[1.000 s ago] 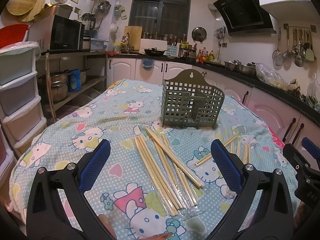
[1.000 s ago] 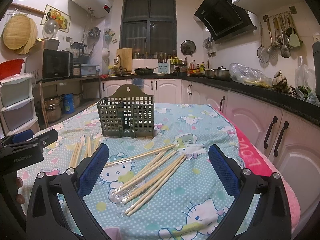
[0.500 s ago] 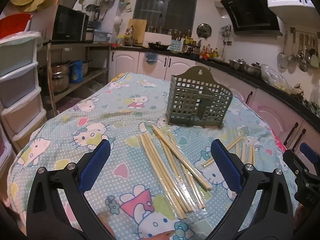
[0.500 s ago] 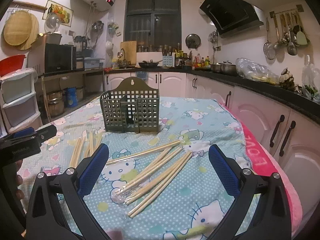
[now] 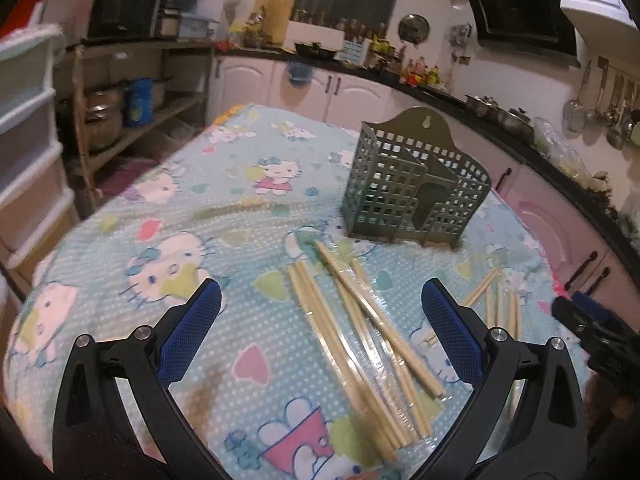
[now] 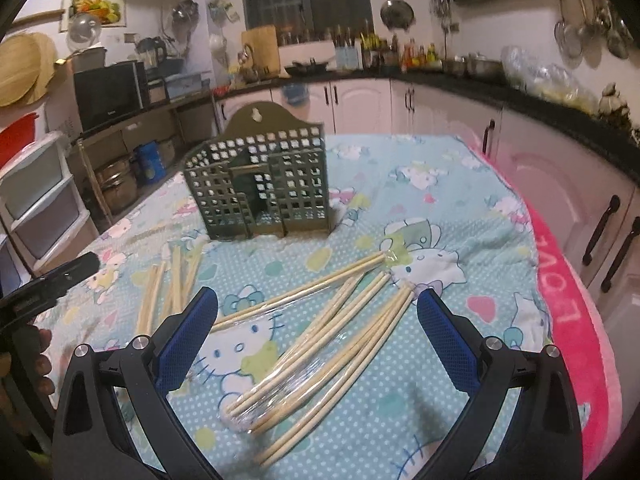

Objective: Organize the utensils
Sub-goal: 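Close the left gripper on a wrapped chopstick while the right gripper grasps another chopstick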

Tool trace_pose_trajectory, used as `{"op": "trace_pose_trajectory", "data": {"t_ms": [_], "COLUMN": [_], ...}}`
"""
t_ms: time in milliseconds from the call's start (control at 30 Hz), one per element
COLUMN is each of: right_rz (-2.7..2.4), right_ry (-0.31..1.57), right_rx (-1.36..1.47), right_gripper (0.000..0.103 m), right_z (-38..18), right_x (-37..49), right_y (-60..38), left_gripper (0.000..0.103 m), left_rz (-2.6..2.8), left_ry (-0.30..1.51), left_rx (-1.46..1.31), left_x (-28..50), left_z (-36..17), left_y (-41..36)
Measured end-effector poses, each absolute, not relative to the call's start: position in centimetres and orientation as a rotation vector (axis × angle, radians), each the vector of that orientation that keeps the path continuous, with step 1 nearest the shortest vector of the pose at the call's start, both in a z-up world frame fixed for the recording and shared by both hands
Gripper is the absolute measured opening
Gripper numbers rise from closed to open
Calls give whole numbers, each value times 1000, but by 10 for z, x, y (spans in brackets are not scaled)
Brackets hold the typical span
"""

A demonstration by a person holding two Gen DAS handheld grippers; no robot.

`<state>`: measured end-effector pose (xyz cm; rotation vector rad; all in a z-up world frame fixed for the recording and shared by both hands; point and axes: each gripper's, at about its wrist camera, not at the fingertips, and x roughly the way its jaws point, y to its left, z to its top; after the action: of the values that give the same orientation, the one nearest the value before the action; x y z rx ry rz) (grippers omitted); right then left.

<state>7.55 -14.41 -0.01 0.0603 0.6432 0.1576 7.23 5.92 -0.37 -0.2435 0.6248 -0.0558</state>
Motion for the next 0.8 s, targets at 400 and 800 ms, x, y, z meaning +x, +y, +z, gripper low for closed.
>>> {"op": "trace_pose_trajectory", "data": {"t_ms": [400, 800], "right_rz": [168, 199], "right_ry": [772, 947], "right_rx": [74, 208], "right_gripper": [85, 62], "right_z": [-10, -37], "right_x": [125, 173], "right_y": [-160, -187], "left_gripper": [59, 39], "left_rz": [-214, -235], "left_ry": [832, 941], "left_rx": [-368, -514], "left_x": [149, 194], "left_z": [-23, -44], "left_y": [60, 75]}}
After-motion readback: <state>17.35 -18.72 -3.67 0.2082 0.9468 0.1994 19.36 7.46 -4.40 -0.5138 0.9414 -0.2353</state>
